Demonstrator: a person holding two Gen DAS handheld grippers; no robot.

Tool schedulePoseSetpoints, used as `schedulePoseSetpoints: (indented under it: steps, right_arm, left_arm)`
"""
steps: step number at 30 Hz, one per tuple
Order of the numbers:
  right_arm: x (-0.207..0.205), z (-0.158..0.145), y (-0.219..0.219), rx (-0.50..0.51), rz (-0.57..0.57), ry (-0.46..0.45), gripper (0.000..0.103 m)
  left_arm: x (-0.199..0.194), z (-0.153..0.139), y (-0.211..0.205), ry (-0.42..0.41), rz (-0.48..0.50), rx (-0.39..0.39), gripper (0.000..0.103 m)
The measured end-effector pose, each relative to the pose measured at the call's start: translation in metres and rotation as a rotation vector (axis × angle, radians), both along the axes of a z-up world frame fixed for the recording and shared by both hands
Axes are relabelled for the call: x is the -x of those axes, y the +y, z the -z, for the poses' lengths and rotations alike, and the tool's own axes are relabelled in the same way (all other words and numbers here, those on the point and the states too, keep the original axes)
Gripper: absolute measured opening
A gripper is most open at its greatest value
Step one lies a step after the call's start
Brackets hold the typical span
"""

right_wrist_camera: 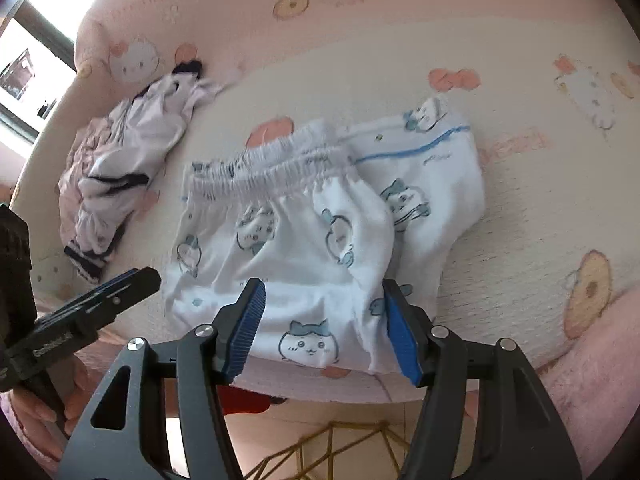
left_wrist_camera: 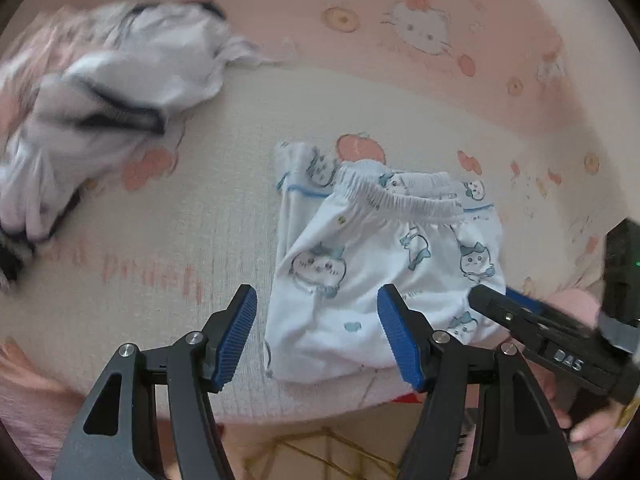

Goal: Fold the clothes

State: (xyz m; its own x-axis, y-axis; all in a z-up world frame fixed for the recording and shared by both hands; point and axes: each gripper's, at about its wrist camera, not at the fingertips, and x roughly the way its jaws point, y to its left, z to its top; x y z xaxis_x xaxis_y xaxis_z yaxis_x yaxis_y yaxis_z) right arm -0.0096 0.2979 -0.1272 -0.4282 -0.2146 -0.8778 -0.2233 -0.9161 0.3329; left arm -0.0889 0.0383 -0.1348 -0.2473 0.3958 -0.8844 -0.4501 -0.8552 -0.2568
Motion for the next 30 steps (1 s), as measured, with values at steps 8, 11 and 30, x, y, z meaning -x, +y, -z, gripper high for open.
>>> schedulePoseSetpoints:
  steps: [8, 11, 30]
  right_arm:
    - [-0.001, 0.018, -0.013, -0.237, -0.115, -0.081, 0.067]
    - [-0.006, 0.03, -0.002, -0.239, -0.11, -0.128, 0.072]
    - [-0.031, -0.002, 0.054, -0.244, 0.101, -0.085, 0.074]
  left_arm:
    - [-0.003, 0.033, 0.045, 0.047, 0.136, 0.069, 0.066]
    - [-0.006, 0.039, 0.049, 0.086, 0.187, 0.138, 0.065]
    - [0.009, 0.044, 0.021, -0.061, 0.065, 0.174, 0.064]
